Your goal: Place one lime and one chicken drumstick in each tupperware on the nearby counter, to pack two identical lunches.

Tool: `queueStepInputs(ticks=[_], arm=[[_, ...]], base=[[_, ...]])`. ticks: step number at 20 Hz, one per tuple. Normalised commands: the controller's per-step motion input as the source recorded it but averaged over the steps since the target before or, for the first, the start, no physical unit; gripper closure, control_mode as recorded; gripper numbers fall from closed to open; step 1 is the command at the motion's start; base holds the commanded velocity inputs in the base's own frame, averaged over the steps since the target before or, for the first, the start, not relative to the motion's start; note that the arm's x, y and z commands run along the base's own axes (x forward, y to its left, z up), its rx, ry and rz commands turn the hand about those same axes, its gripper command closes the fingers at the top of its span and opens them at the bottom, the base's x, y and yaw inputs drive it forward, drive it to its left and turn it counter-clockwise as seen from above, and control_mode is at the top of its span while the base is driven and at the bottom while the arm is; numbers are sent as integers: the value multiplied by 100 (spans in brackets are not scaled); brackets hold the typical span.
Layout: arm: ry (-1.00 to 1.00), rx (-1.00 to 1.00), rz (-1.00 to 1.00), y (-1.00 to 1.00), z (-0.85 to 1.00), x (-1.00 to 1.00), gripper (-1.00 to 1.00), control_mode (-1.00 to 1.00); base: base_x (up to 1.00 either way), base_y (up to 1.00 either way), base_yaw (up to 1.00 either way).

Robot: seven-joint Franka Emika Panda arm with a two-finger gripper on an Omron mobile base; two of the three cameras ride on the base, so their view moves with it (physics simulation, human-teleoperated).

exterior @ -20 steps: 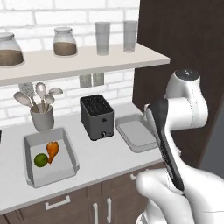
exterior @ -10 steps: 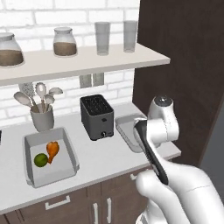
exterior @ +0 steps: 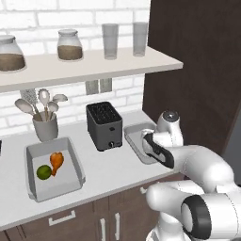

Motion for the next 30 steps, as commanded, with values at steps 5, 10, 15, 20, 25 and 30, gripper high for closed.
queueStepInputs(ticks=[5, 10, 15, 20, 25, 30], arm=[[11, 0, 0, 2, -16, 98, 100, -100], [17, 0, 0, 1, -71, 80, 100, -100], [1, 0, 0, 4, -38, 4, -100, -100], [-3, 0, 0, 5, 20, -24, -100, -100], [-1, 0, 0, 13, 50, -10, -100, -100], [-24, 0, 0, 0, 100, -100, -100, -100]], base=[[0, 0, 0], [0, 0, 0], [0, 0, 0], [0, 0, 0], [0, 0, 0], [0, 0, 0]])
